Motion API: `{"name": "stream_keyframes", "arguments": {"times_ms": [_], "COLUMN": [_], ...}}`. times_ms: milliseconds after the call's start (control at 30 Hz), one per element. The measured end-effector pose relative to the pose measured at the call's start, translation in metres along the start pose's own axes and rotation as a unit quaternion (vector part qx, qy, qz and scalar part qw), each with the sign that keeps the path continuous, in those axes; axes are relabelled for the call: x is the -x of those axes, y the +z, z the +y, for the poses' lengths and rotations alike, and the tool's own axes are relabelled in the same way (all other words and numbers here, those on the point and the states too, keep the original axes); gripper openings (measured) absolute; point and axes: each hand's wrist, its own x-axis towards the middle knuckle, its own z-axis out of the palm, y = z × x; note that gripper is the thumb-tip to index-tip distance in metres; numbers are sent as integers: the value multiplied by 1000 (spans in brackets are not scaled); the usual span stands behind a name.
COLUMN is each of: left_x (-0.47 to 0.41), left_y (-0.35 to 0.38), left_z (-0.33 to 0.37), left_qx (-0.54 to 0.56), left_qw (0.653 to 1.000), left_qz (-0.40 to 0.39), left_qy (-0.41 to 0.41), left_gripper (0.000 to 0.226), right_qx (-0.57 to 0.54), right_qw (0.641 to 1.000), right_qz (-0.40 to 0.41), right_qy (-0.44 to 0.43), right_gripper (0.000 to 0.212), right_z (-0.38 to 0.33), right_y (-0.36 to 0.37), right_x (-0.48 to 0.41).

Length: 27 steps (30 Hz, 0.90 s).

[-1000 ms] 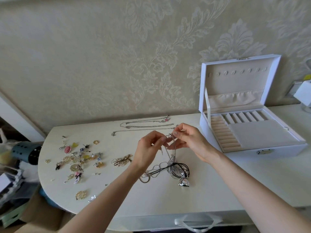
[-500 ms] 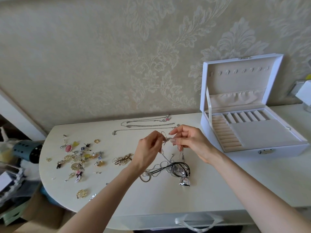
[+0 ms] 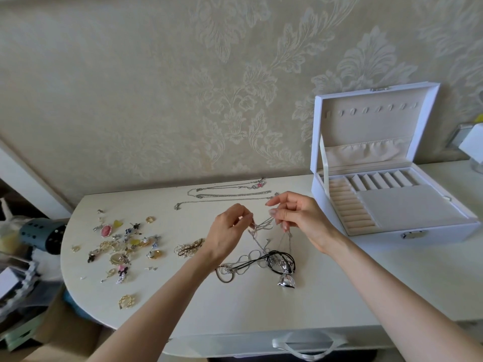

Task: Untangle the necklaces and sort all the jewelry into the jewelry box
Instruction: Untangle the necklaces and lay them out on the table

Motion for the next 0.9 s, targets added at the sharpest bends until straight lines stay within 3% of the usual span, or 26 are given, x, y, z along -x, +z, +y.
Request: {"name": "stream_keyframes", "arguments": {"times_ms": [100, 233, 333, 433, 567, 700, 900], "left_x": [2, 1, -1, -2, -1, 1, 3], "left_y": [-1, -3, -3, 0, 1, -3, -10], "left_z": [5, 6, 5, 6, 11, 15, 13], "left_qx": [53, 98, 105, 101, 121, 195, 224], "left_qw": [999, 995, 994, 994, 992, 977, 968], "left_qz": [-3, 15, 29, 22, -5, -71, -109], "left_qy": [12, -9, -17, -26, -32, -54, -30], "left_gripper": [21, 23, 26, 23, 26, 34, 25], "right_qx": [24, 154, 56, 52, 87, 56, -178], "right_qw": [999, 987, 997, 995, 992, 998, 984], "right_qz": [0, -25, -29, -74, -82, -22, -21], "right_qy": [30, 44, 38, 48, 30, -6, 22], "right_gripper": [6, 11, 27, 42, 11, 4, 17], "right_z": [4, 12, 3, -9, -13, -15, -20], "right_y": [0, 4, 7, 9, 11, 11, 4], "right_x": [-3, -3, 0, 2, 0, -3, -5]}}
